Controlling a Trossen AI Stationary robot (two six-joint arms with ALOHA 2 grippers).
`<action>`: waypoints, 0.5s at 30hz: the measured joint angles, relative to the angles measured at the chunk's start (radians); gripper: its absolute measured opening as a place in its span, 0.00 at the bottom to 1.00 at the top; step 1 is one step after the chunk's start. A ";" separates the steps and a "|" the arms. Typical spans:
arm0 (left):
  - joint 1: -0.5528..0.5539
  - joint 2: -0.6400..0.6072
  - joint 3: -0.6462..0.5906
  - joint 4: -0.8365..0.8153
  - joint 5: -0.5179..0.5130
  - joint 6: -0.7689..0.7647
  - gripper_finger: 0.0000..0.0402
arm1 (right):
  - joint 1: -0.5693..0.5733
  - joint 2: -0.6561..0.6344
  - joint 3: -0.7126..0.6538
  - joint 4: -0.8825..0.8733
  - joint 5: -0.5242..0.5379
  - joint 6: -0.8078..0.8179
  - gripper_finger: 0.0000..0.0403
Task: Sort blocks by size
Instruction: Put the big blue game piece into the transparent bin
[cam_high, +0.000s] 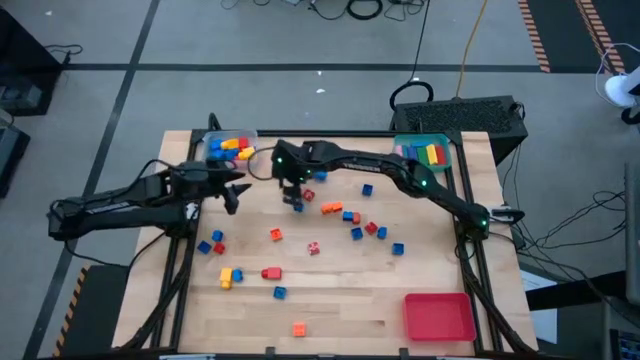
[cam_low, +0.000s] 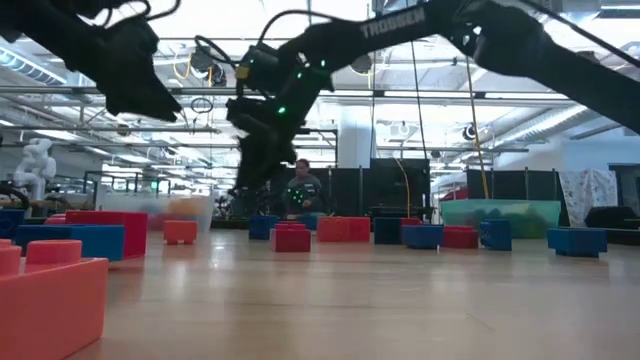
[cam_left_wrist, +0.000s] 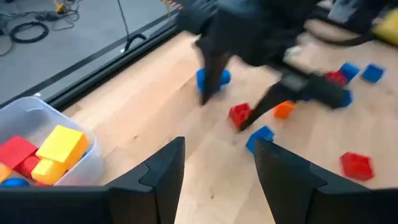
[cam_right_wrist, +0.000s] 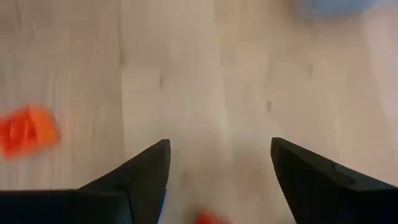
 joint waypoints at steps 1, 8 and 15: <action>0.000 0.021 -0.005 0.024 -0.004 0.015 0.48 | 0.005 -0.009 0.000 -0.049 0.014 -0.003 0.64; 0.000 0.203 -0.045 0.206 -0.006 0.107 0.48 | -0.005 -0.077 0.000 -0.227 0.171 0.040 0.61; -0.015 0.261 -0.046 0.231 0.003 0.137 0.48 | -0.087 -0.084 -0.007 -0.342 0.168 0.021 0.61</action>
